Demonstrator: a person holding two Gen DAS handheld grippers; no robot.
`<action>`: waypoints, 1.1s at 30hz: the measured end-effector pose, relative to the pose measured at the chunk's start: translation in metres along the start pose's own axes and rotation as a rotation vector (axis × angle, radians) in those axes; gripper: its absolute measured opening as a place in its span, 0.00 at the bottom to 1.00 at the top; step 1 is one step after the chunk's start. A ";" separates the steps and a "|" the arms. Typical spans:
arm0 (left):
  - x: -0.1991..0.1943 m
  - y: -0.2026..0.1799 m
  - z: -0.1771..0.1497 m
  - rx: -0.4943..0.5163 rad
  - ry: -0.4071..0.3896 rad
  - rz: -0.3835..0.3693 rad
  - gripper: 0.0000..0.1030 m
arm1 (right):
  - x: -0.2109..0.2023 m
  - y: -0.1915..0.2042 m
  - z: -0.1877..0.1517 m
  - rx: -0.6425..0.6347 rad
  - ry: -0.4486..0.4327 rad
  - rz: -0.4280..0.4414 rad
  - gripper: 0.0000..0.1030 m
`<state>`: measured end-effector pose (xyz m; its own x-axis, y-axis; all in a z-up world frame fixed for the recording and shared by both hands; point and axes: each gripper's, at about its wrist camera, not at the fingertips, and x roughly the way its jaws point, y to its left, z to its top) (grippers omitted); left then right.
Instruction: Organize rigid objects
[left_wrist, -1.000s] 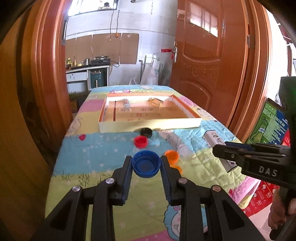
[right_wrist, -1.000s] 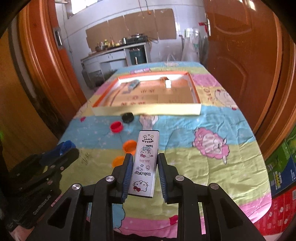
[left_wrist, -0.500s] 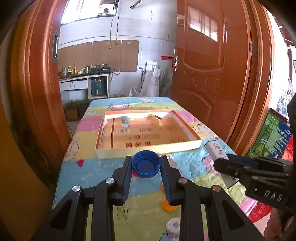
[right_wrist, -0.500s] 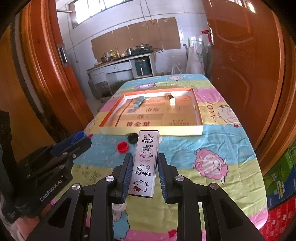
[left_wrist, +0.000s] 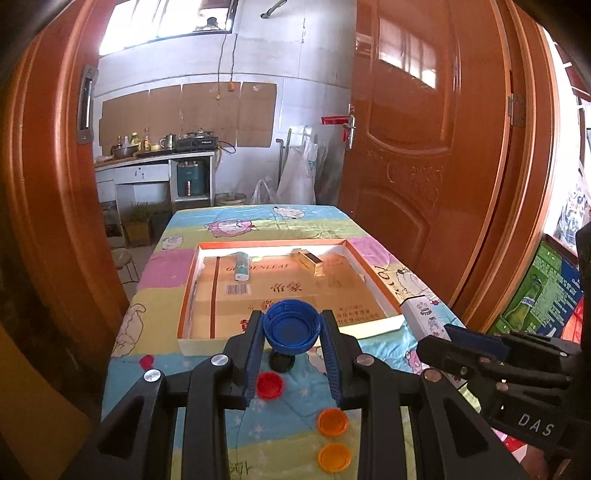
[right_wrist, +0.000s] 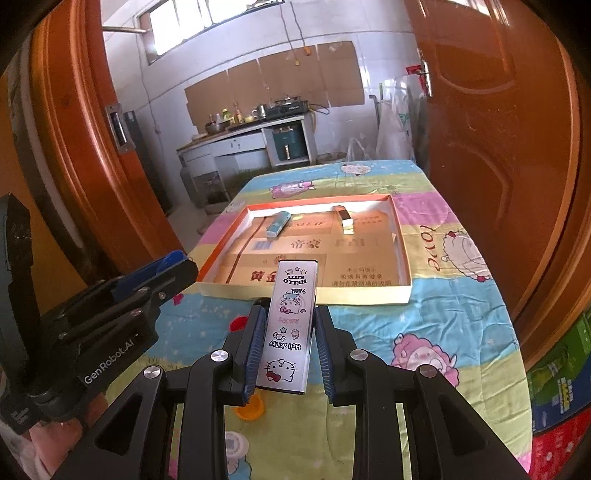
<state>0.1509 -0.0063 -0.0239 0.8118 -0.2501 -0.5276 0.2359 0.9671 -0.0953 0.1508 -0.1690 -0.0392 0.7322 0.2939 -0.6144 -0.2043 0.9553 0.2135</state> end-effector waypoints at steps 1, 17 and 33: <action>0.003 0.000 0.002 -0.005 0.004 -0.002 0.30 | 0.002 -0.001 0.002 0.000 0.002 0.000 0.27; 0.044 0.007 0.026 -0.029 0.028 0.002 0.30 | 0.035 -0.027 0.032 0.045 0.016 -0.002 0.27; 0.080 0.002 0.050 -0.007 0.057 -0.005 0.30 | 0.064 -0.051 0.059 0.053 0.034 -0.029 0.27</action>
<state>0.2427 -0.0269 -0.0241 0.7791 -0.2523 -0.5739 0.2365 0.9661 -0.1036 0.2459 -0.2006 -0.0444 0.7144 0.2681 -0.6464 -0.1485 0.9607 0.2344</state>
